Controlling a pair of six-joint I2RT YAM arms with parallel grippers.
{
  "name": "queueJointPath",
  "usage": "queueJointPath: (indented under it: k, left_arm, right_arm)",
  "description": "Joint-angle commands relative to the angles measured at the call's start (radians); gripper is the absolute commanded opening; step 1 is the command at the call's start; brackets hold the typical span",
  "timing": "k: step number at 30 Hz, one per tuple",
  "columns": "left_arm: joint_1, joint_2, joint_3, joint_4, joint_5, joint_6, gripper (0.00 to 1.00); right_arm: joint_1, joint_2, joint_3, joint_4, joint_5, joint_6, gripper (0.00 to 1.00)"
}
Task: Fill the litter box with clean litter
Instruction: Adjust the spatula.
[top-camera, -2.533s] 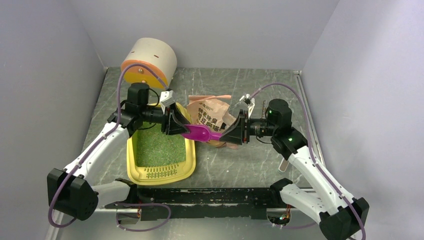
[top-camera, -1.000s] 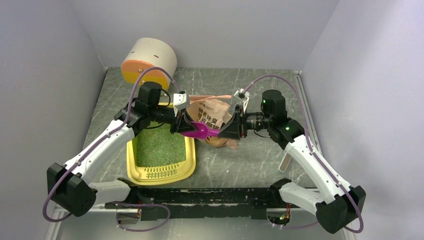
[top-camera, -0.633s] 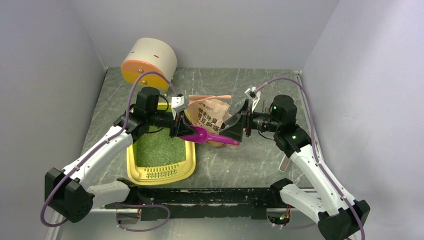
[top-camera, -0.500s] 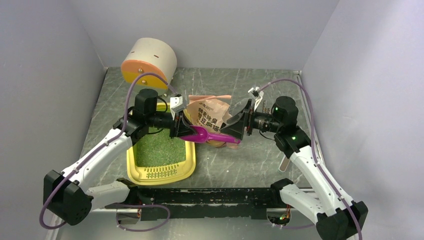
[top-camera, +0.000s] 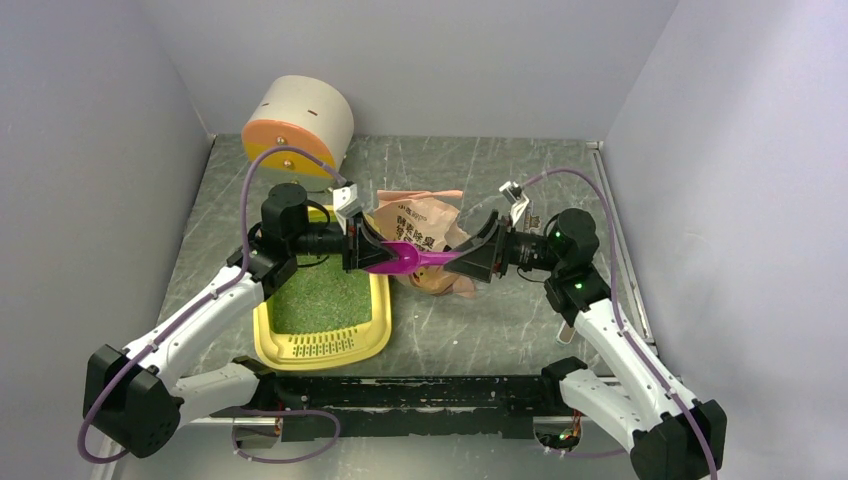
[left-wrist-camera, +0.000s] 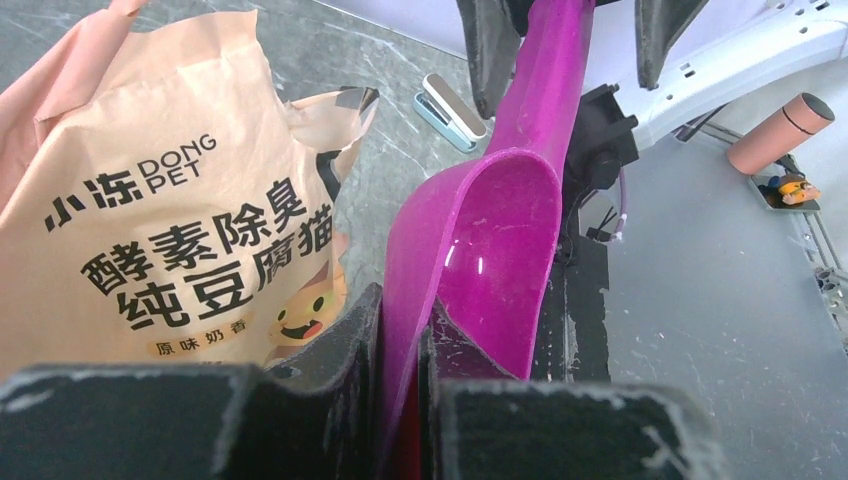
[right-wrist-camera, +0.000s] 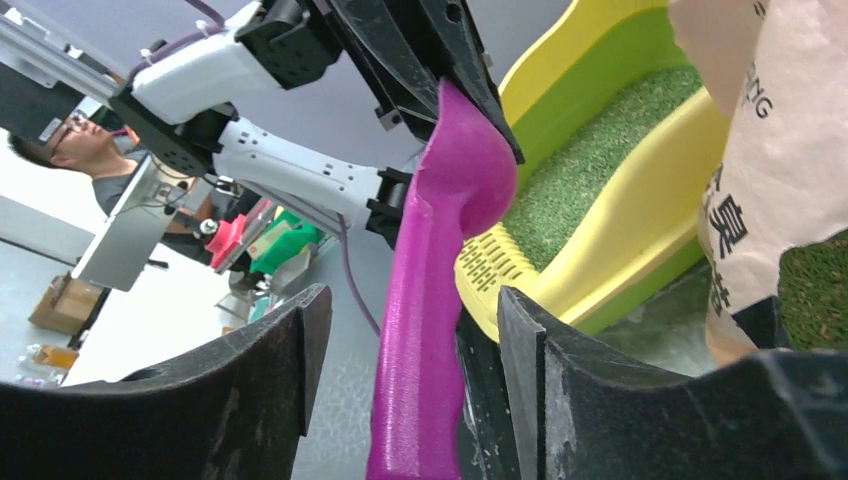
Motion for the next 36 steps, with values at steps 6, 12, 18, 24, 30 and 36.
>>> queueJointPath:
  k: [6, 12, 18, 24, 30, 36]
  left_arm:
    - [-0.008, -0.007, 0.010, 0.049, -0.020, -0.004, 0.05]
    - [-0.009, -0.007, 0.009, 0.054, -0.043, -0.008, 0.05]
    - [-0.012, -0.007, 0.011, 0.045, -0.063, -0.001, 0.05]
    - [-0.015, 0.000, 0.021, 0.037, -0.062, 0.004, 0.05]
    - [-0.022, 0.006, 0.035, 0.005, -0.077, 0.031, 0.05]
    - [-0.026, 0.006, 0.039, 0.000, -0.090, 0.035, 0.05]
  right_arm:
    - [-0.008, 0.053, -0.016, 0.210, -0.044, 0.175, 0.52]
    - [-0.006, 0.063, -0.017, 0.206, -0.046, 0.183, 0.50]
    - [-0.005, 0.061, -0.012, 0.198, -0.047, 0.188, 0.41]
    - [-0.003, 0.074, -0.004, 0.193, -0.056, 0.191, 0.41]
    - [0.010, 0.081, 0.008, 0.174, -0.065, 0.182, 0.40]
    - [0.014, 0.078, 0.013, 0.138, -0.069, 0.159, 0.38]
